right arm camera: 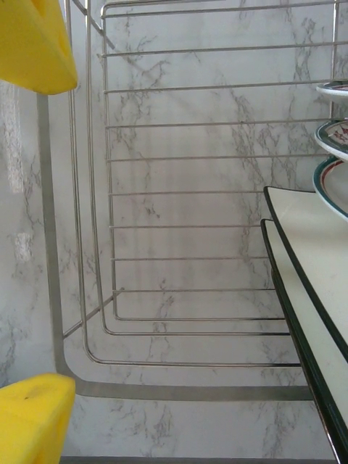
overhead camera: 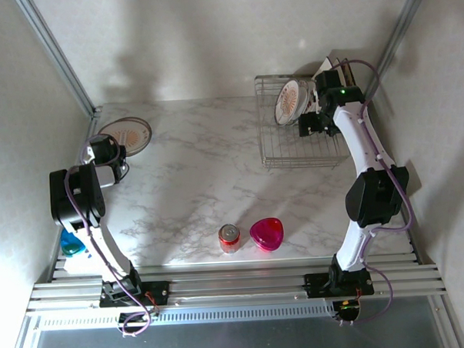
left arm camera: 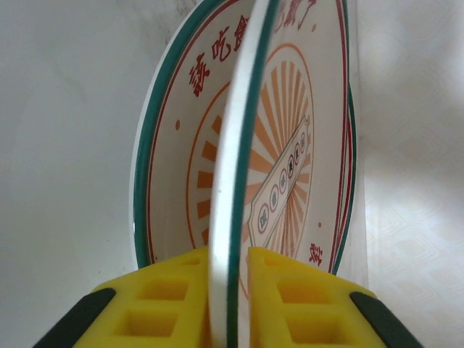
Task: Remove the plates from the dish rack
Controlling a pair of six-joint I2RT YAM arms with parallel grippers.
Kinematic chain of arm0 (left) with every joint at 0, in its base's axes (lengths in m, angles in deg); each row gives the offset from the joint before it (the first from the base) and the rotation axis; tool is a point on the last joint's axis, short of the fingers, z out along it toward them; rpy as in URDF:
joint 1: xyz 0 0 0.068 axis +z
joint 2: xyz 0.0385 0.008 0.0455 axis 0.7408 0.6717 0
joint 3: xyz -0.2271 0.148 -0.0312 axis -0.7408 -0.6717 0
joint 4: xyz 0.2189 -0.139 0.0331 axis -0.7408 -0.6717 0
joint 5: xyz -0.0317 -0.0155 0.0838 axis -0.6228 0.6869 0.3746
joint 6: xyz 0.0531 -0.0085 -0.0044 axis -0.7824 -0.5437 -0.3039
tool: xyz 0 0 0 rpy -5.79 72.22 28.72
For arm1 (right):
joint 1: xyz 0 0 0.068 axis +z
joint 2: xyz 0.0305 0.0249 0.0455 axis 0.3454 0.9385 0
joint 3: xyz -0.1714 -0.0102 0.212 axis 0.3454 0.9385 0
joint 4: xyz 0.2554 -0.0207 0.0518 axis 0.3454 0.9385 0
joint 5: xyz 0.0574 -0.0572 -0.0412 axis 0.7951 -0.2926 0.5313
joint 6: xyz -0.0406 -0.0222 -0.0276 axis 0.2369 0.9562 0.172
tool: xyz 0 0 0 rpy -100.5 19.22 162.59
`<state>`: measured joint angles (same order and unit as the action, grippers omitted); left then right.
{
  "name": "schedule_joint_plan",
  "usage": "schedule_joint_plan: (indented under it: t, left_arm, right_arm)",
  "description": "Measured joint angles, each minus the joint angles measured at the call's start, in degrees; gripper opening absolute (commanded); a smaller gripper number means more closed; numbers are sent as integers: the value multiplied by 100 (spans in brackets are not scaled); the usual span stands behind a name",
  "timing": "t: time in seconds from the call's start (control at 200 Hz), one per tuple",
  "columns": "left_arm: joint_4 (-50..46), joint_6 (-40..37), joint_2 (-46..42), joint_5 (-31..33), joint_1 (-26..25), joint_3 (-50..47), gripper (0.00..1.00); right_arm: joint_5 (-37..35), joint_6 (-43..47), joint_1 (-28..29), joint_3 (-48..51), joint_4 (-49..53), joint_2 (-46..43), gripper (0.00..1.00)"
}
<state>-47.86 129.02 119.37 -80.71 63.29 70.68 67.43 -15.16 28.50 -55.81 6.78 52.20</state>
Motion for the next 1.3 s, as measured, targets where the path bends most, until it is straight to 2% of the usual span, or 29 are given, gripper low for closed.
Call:
schedule_joint_plan:
  t: [0.42,0.876,1.016,1.302]
  left_arm:
    - [35,-319,-31,-83,0,96,55]
    - [-562,-754,-286,66,0,212,77]
    - [-732,-898,-411,85,0,223,99]
    - [-890,-1008,-494,109,0,236,100]
  right_arm:
    - [59,-2,0,0,-31,0,99]
    - [170,-2,0,81,-85,-4,99]
    - [192,-2,0,87,-92,-7,99]
    - [254,-4,24,90,-177,-7,99]
